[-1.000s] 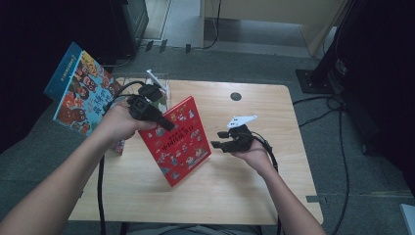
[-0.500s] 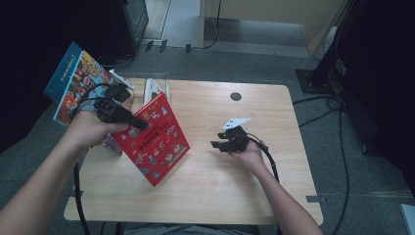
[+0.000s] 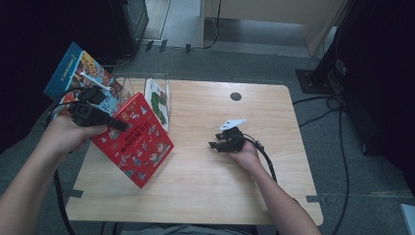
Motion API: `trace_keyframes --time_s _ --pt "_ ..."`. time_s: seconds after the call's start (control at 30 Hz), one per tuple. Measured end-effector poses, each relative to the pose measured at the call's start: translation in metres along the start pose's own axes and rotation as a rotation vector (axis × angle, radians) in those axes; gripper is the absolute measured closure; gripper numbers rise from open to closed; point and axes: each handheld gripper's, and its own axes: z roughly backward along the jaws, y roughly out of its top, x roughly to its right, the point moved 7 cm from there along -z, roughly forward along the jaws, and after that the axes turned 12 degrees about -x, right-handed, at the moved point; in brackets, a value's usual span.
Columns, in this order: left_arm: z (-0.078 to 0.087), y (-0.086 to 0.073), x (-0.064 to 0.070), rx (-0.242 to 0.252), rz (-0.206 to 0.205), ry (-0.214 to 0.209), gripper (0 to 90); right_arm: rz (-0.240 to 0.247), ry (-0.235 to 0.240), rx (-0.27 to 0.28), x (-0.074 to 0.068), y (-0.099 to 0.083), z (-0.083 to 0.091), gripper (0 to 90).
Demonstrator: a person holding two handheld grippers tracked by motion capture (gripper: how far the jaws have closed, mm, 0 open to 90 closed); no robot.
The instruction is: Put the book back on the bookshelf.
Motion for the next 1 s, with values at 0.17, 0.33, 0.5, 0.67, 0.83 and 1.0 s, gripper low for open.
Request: trace_keyframes --time_s 0.17,0.33,0.5,0.67,0.83,1.0 --pt "0.007 -0.007 -0.01 0.013 0.023 0.001 79.9 0.002 -0.008 0.035 0.002 0.0 -0.002 47.8" --pt "0.012 -0.012 -0.017 0.033 0.055 0.006 79.9 0.022 -0.025 0.054 0.0 0.0 -0.004 44.5" --pt "0.019 -0.016 -0.023 0.043 0.075 0.015 79.9 0.057 -0.07 0.048 -0.005 0.0 -0.006 42.0" --pt "0.025 -0.019 -0.031 0.045 0.107 0.017 80.0 0.059 -0.073 0.048 -0.006 0.0 -0.007 40.5" --pt "0.03 -0.019 -0.044 0.048 0.166 0.021 79.9 0.06 -0.069 0.046 -0.007 0.0 -0.007 39.7" --pt "0.031 -0.011 -0.051 0.049 0.215 0.033 79.9 0.06 -0.068 0.045 -0.007 0.001 -0.007 39.0"
